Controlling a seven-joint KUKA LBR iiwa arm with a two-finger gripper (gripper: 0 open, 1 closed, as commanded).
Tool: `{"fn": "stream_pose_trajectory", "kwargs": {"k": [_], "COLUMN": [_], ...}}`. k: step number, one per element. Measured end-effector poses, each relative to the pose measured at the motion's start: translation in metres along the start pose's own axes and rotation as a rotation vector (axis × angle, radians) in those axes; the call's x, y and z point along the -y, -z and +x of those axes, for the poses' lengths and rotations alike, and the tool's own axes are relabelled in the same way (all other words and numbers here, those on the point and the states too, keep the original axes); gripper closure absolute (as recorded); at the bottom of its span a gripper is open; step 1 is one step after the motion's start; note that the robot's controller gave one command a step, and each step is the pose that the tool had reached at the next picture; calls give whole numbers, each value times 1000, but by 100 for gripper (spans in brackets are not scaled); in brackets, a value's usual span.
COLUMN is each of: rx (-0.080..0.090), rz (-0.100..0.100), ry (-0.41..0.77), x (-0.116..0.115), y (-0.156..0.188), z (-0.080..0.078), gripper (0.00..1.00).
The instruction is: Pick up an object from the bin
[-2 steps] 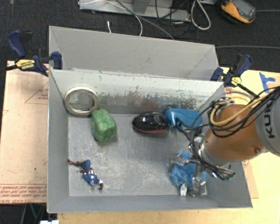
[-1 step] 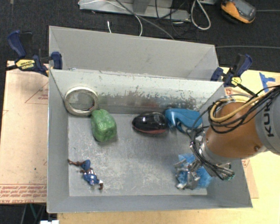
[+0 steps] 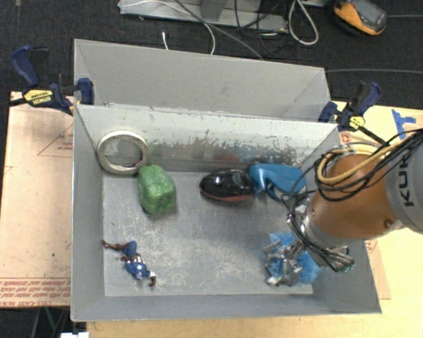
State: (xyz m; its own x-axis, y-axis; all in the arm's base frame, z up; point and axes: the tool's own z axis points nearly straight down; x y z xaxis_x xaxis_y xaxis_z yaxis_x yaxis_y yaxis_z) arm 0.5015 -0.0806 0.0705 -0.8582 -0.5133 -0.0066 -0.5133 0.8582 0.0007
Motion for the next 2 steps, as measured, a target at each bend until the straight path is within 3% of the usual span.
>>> {"fn": "stream_pose_trajectory", "kwargs": {"k": [1, 2], "rx": [-8, -2], "rz": [-9, -3], "ry": [-2, -3], "x": [-3, -1], "y": [28, 74], "z": [2, 0], "gripper": [100, 100]}}
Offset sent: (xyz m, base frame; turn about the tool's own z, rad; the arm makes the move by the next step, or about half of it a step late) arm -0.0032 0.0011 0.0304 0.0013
